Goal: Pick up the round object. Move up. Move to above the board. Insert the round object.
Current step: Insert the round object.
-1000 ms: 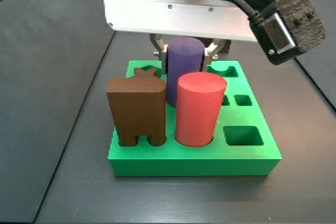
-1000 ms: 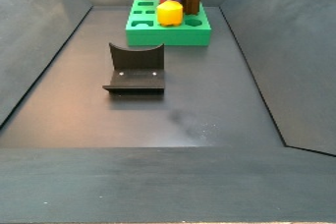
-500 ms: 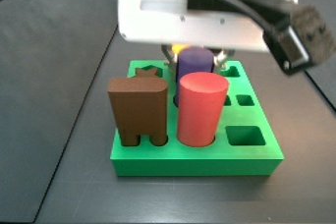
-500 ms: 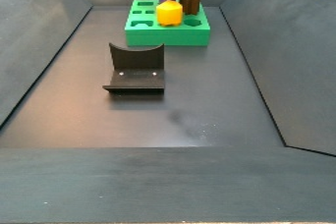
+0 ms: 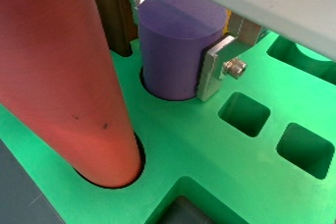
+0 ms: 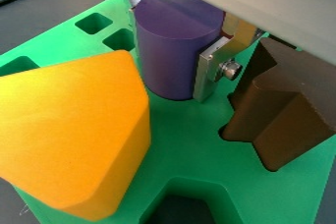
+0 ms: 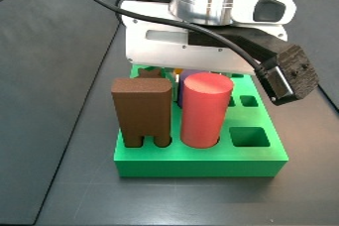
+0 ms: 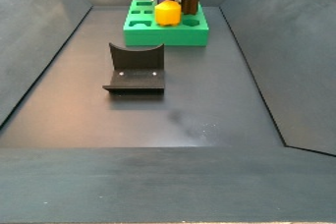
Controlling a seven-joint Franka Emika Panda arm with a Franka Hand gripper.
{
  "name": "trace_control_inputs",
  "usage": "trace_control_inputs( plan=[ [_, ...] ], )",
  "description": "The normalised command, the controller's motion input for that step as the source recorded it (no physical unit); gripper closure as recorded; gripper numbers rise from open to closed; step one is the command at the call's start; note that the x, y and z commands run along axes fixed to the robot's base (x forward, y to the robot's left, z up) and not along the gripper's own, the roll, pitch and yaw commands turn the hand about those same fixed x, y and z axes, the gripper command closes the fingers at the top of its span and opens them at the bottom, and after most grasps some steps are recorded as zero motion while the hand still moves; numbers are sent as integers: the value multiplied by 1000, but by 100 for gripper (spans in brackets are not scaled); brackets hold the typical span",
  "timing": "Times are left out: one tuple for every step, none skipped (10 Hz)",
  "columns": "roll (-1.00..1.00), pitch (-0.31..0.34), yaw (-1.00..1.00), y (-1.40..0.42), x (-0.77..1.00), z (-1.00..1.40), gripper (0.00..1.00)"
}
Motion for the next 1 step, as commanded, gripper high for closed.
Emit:
trace_control_inputs(
  plan=[
    [0,0,0,0,0,0,100]
  ],
)
